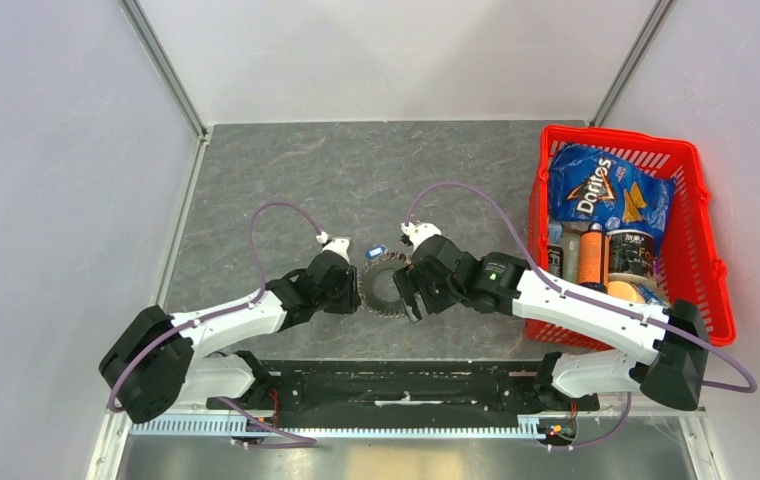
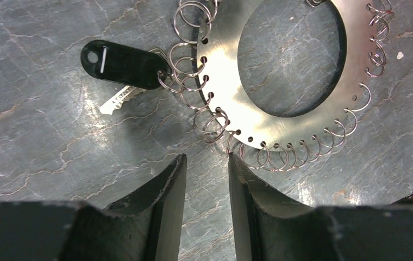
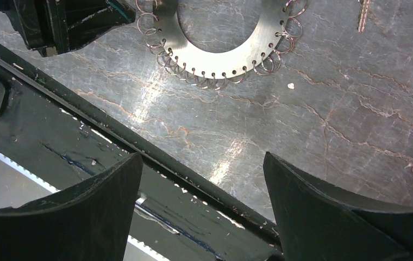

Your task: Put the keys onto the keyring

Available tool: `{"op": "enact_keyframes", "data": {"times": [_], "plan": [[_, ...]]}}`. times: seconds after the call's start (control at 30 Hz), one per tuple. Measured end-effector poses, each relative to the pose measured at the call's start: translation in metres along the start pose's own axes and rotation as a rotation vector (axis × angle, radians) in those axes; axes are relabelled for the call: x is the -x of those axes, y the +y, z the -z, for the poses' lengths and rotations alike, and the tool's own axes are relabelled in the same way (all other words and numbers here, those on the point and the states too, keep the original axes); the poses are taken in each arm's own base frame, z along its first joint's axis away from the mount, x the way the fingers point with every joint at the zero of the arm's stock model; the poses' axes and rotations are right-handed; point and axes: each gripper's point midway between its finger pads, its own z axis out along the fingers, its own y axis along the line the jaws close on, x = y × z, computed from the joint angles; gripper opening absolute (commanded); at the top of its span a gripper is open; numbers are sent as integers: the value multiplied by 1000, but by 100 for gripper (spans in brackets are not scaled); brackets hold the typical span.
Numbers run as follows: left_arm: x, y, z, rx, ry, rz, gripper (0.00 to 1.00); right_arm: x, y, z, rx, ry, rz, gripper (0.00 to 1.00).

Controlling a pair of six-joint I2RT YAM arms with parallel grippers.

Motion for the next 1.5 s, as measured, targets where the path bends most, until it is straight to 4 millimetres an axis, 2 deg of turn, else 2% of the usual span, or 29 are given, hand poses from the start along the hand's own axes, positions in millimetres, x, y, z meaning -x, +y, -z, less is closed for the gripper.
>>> {"op": "enact_keyframes", "data": {"times": [1.17, 1.5], "plan": [[-8, -18, -7, -102, 30, 4, 34, -7, -2, -5, -10, 22, -1, 90], [-12, -17, -16, -94, 45, 17, 23, -6, -1, -4, -6, 18, -4, 90]]}}
